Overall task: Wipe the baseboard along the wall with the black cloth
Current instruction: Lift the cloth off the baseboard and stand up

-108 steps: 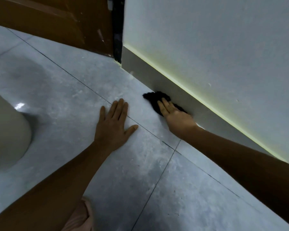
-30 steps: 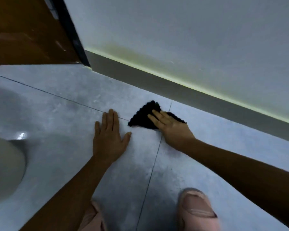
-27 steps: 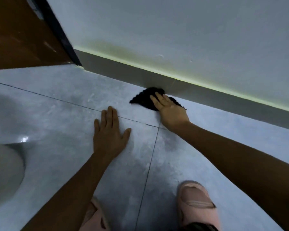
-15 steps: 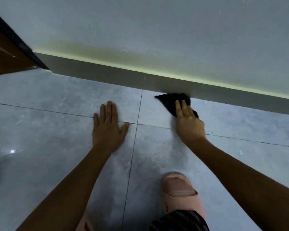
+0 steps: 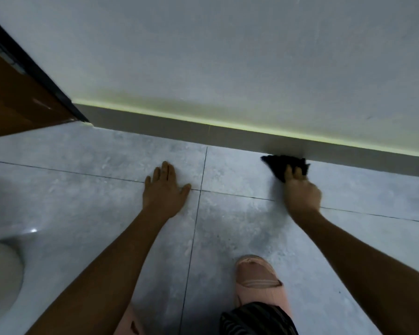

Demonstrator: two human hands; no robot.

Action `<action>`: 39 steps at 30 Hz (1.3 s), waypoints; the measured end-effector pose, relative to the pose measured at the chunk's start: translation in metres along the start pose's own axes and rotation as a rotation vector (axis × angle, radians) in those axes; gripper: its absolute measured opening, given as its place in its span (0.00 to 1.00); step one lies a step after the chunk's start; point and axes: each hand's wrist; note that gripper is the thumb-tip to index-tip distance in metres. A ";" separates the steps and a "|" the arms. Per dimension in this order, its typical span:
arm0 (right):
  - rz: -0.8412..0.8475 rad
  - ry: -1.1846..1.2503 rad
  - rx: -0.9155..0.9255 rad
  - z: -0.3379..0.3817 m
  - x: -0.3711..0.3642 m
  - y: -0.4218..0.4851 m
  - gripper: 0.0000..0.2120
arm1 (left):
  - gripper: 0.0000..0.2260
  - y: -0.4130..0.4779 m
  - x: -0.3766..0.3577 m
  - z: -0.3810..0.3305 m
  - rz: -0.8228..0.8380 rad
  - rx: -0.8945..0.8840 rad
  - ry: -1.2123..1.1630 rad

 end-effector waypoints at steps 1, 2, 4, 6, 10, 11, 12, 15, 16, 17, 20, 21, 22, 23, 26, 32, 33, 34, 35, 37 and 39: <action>-0.010 0.014 0.078 0.017 0.009 0.000 0.23 | 0.33 -0.003 0.009 -0.008 0.040 0.029 -0.024; -0.005 0.063 0.116 0.031 0.022 0.001 0.21 | 0.31 -0.007 0.018 -0.016 0.070 0.054 -0.083; 0.078 0.302 0.120 0.050 0.051 0.006 0.15 | 0.29 -0.017 0.034 -0.031 0.098 0.080 -0.308; 0.236 0.653 0.169 0.060 0.085 0.001 0.13 | 0.29 -0.029 0.054 -0.043 0.103 0.084 -0.562; 0.398 1.050 0.318 0.060 0.168 -0.033 0.10 | 0.34 -0.060 0.119 -0.062 0.117 0.077 -1.079; 0.408 1.066 0.364 0.057 0.189 -0.044 0.10 | 0.35 -0.070 0.138 -0.065 0.127 0.047 -1.200; 0.415 1.068 0.420 0.054 0.211 -0.055 0.11 | 0.35 -0.081 0.159 -0.069 0.138 0.003 -1.291; 0.474 1.091 0.549 0.044 0.270 -0.087 0.11 | 0.27 -0.113 0.214 -0.078 0.142 -0.123 -1.355; 0.524 1.123 0.578 0.039 0.289 -0.100 0.10 | 0.23 -0.127 0.232 -0.080 0.131 -0.158 -1.316; 0.576 1.150 0.618 0.034 0.309 -0.113 0.11 | 0.18 -0.140 0.249 -0.081 0.115 -0.193 -1.266; 0.578 1.093 0.752 0.018 0.352 -0.146 0.08 | 0.09 -0.187 0.290 -0.078 -0.009 -0.221 -1.168; 0.521 1.050 0.752 0.016 0.363 -0.157 0.09 | 0.09 -0.202 0.302 -0.072 -0.065 -0.207 -1.147; 0.463 1.032 0.734 0.015 0.373 -0.166 0.11 | 0.11 -0.217 0.312 -0.067 -0.111 -0.193 -1.119; 0.421 1.045 0.721 0.015 0.380 -0.173 0.12 | 0.13 -0.229 0.319 -0.062 -0.142 -0.182 -1.091; 0.346 1.127 0.754 0.030 0.403 -0.209 0.11 | 0.20 -0.270 0.334 -0.043 -0.226 -0.141 -1.132; 0.062 1.091 0.776 0.094 0.412 -0.281 0.11 | 0.24 -0.331 0.325 0.000 -0.198 -0.165 -1.250; -0.002 1.058 0.783 0.105 0.409 -0.288 0.11 | 0.22 -0.336 0.319 0.009 -0.205 -0.142 -1.266; -0.069 1.019 0.791 0.117 0.406 -0.293 0.11 | 0.20 -0.341 0.314 0.019 -0.233 -0.107 -1.310; -0.132 0.971 0.795 0.130 0.401 -0.298 0.10 | 0.18 -0.348 0.309 0.029 -0.273 -0.070 -1.366; -0.216 0.873 0.799 0.159 0.390 -0.307 0.11 | 0.18 -0.353 0.300 0.054 -0.348 -0.004 -1.453; -0.231 0.850 0.789 0.187 0.379 -0.314 0.13 | 0.19 -0.351 0.292 0.077 -0.434 0.054 -1.538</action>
Point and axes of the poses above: each hand's wrist, its own y-axis towards the middle knuckle, its own x-axis out of the back of the hand, z = x × y, and after that the axes turned 9 degrees about -y, right-handed
